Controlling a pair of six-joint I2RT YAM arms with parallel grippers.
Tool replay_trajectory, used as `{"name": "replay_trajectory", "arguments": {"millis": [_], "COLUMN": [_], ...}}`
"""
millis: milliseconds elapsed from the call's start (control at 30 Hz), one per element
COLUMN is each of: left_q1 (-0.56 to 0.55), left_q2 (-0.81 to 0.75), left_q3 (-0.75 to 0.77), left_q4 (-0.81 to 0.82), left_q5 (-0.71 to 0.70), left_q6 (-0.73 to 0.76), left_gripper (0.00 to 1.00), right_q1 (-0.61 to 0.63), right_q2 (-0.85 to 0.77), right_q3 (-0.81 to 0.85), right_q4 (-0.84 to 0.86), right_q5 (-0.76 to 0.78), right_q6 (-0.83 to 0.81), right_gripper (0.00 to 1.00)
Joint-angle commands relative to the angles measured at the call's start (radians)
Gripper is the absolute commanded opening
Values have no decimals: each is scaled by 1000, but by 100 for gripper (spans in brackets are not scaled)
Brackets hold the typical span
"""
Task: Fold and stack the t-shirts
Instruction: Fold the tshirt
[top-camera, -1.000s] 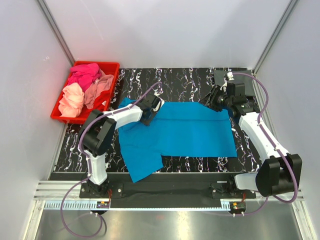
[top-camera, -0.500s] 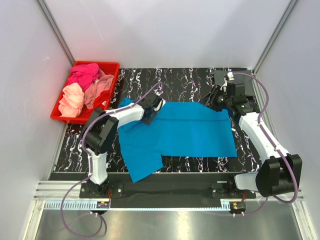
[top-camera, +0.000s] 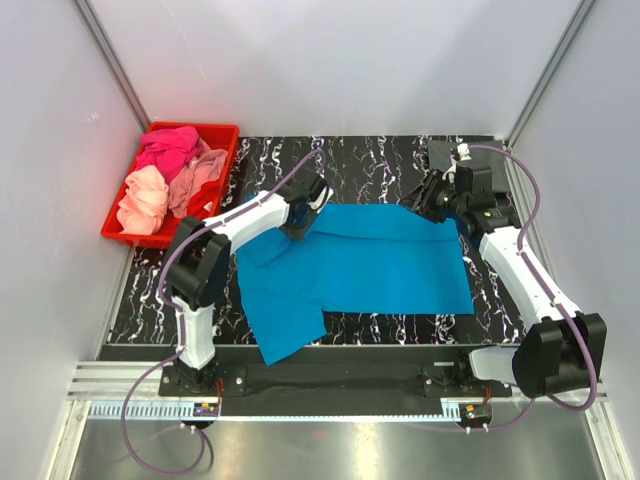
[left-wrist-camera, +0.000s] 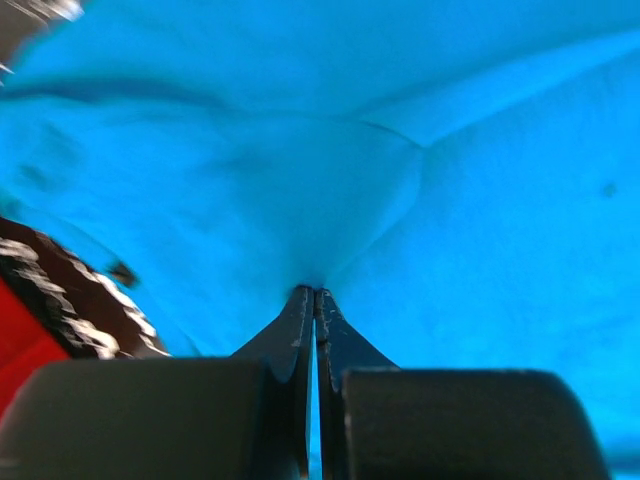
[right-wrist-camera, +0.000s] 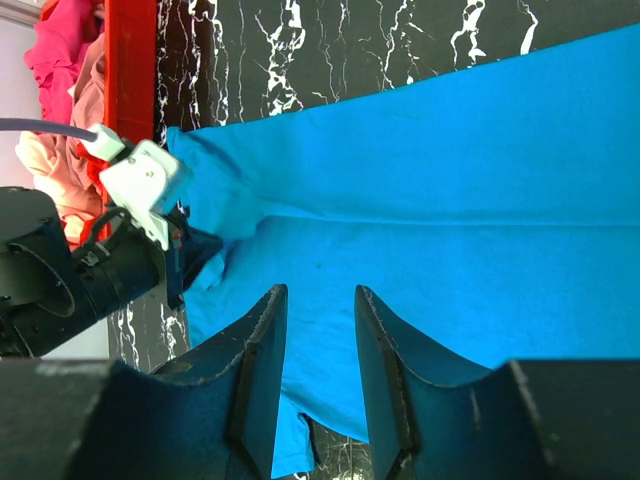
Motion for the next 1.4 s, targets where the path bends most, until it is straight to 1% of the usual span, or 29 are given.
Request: {"name": "replay_trajectory", "arguments": {"millis": [0, 67, 200, 233, 267, 300, 367, 400, 433, 467, 500, 533, 567, 633, 667, 700, 767, 867, 900, 933, 1000, 1033, 1233, 1367], "left_q1": [-9, -9, -11, -11, -11, -11, -11, -11, -8, 4, 19, 42, 105, 180, 258, 294, 354, 382, 391, 409, 420, 422, 422, 422], "left_q2": [-36, -20, -6, -2, -2, -2, -20, -34, -72, -94, -115, -144, -202, -279, -357, -386, -434, -480, -486, -493, -502, -505, -479, -447], "left_q3": [59, 77, 105, 115, 119, 119, 105, 99, 91, 62, 45, 21, -40, -145, -200, -308, -381, -475, -524, -547, -599, -610, -687, -687], "left_q4": [-100, -134, -163, -166, -166, -157, -133, -127, -122, -113, -108, -103, -82, -22, 51, 79, 114, 177, 199, 232, 262, 287, 442, 459], "left_q5": [126, 202, 275, 286, 295, 312, 312, 282, 255, 231, 200, 201, 214, 307, 344, 397, 418, 431, 441, 450, 444, 438, 528, 536], "left_q6": [-44, -63, -156, -168, -188, -195, -210, -221, -239, -251, -265, -303, -326, -372, -418, -435, -458, -486, -504, -541, -584, -593, -636, -638], "left_gripper": [0, 0, 0, 1, 5, 16, 22, 27, 43, 48, 49, 49, 49, 49, 49, 49, 49, 50, 50, 50, 50, 50, 50, 50], "right_q1": [-1, -1, -1, -2, 1, -1, -1, -1, 1, -1, 1, 5, 30, 89, 155, 180, 232, 315, 330, 341, 367, 370, 380, 383], "right_q2": [-52, -61, -64, -65, -68, -73, -81, -81, -81, -79, -73, -62, -27, 14, 51, 68, 103, 238, 269, 333, 397, 459, 635, 700], "right_q3": [-3, -1, 6, 3, 3, 0, -3, -3, -3, -3, -9, -23, -24, -20, -18, -21, -26, 12, 23, 47, 90, 103, 189, 224], "right_q4": [3, -1, -11, -16, -16, -16, -16, -16, -17, -16, 15, 32, 41, 58, 71, 117, 171, 245, 259, 268, 285, 289, 315, 335], "right_q5": [-1, 1, -4, -2, -2, -4, -2, -2, -5, -13, -30, -80, -85, -61, -48, -39, -28, -24, -27, -34, -48, -56, -108, -122], "right_q6": [9, 12, 11, 12, 9, 11, 12, 12, 14, 16, 20, 32, 54, 60, 72, 84, 109, 101, 97, 82, 62, 42, -3, -14], "right_gripper": [41, 41, 41, 41, 41, 41, 41, 41, 41, 41, 41, 41, 41, 41, 41, 41, 42, 41, 42, 41, 41, 42, 41, 41]}}
